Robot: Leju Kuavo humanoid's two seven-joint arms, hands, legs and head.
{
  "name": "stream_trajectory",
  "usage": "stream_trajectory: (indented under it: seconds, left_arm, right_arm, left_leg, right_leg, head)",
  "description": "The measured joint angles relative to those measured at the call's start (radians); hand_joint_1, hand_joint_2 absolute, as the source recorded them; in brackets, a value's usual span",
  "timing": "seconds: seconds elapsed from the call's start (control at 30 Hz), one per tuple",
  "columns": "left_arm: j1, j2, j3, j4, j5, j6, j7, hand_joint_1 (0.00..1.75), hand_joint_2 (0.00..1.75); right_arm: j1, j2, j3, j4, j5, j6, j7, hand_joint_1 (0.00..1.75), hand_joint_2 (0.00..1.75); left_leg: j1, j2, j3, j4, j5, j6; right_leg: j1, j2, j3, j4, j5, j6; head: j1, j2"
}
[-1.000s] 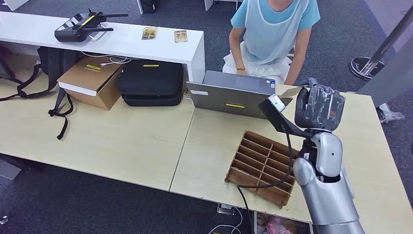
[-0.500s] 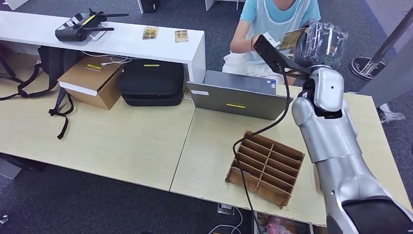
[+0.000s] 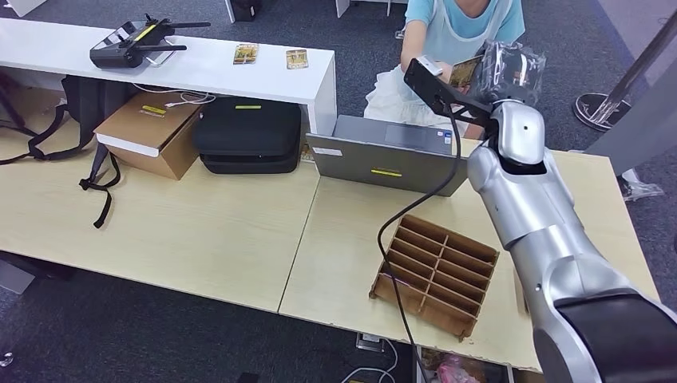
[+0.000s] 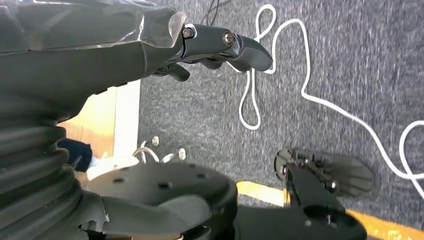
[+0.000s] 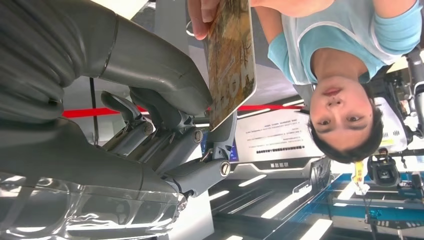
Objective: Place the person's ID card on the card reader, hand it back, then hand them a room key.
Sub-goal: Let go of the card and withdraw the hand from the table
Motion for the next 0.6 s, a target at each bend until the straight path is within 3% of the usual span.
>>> stream_trajectory:
  seconds: [0.13,0.2,0.27,0.3,0.6]
  left_arm:
    - [-0.001,-0.001,-0.01,0.0,-0.009,-0.002,0.0,0.0,1.75]
    - [-0.001,-0.001,-0.016,0.0,-0.011,-0.002,0.0,0.0,1.75]
    - [-0.001,-0.002,-0.021,0.0,-0.01,-0.002,0.0,0.0,1.75]
    - [-0.001,-0.002,-0.022,0.0,-0.009,-0.002,0.0,0.0,1.75]
    - [-0.001,-0.002,-0.023,0.0,0.0,-0.002,0.0,0.0,1.75]
  right_arm:
    - [-0.01,0.007,0.0,0.031,0.001,-0.002,-0.001,1.75,1.75]
    - [-0.015,0.009,0.0,0.044,0.001,-0.003,-0.001,1.06,1.75]
    - [-0.018,0.011,0.0,0.054,0.001,-0.005,-0.001,0.19,1.75]
    - [-0.019,0.012,0.0,0.058,0.002,-0.006,-0.001,0.06,1.75]
    - [-0.023,0.014,-0.004,0.069,-0.001,-0.011,-0.013,0.0,1.75]
  left_leg:
    - [0.0,0.0,0.0,0.0,0.0,0.0]
    - [0.0,0.0,0.0,0.0,0.0,0.0]
    - [0.0,0.0,0.0,0.0,0.0,0.0]
    - [0.0,0.0,0.0,0.0,0.0,0.0]
    - [0.0,0.0,0.0,0.0,0.0,0.0]
  right_leg:
    - [0.0,0.0,0.0,0.0,0.0,0.0]
    - [0.0,0.0,0.0,0.0,0.0,0.0]
    - [0.0,0.0,0.0,0.0,0.0,0.0]
    - [0.0,0.0,0.0,0.0,0.0,0.0]
    - [0.0,0.0,0.0,0.0,0.0,0.0]
  head:
    - [0.0,0.0]
    - [0.0,0.0]
    - [0.0,0.0]
    - [0.0,0.0]
    - [0.0,0.0]
